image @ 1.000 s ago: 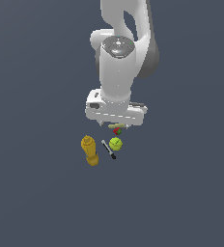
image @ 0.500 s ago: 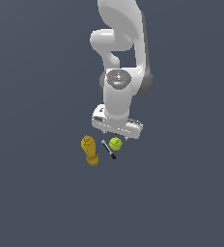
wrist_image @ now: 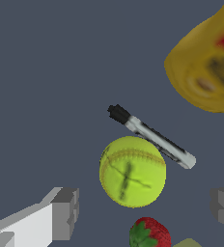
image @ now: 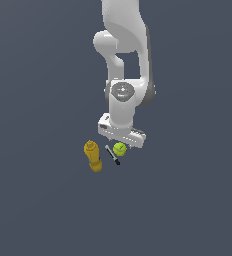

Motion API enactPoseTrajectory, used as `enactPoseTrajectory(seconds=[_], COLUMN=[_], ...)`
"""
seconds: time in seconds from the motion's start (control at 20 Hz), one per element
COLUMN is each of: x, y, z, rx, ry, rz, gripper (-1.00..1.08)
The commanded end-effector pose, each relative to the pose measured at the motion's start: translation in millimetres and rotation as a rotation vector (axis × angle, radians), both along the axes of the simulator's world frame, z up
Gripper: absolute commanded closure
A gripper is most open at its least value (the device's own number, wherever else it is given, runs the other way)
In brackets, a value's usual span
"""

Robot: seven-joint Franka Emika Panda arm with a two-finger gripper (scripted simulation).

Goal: Pick up a designated object from a clutter of objects.

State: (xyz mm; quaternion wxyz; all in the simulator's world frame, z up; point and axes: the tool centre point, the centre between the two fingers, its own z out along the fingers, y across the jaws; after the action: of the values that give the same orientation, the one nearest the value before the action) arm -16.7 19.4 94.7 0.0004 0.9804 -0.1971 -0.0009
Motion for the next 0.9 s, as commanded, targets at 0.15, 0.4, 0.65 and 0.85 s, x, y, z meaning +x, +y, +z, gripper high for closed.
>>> enactPoseTrajectory(seconds=[0.15, 0.4, 0.65, 0.85], x=[-0.7, -1.1, -1.9, -1.7], y=[0.1, 0.2, 0.3, 0.4], z=[-2.6, -13.1, -36.3, -49.4], rx=[0.000, 0.000, 0.000, 0.000], ry=[-0.001, -0.001, -0.001, -0.002], rz=[-0.005, -0.006, -0.007, -0.008], gripper=[-0.92, -0.92, -0.92, -0.92])
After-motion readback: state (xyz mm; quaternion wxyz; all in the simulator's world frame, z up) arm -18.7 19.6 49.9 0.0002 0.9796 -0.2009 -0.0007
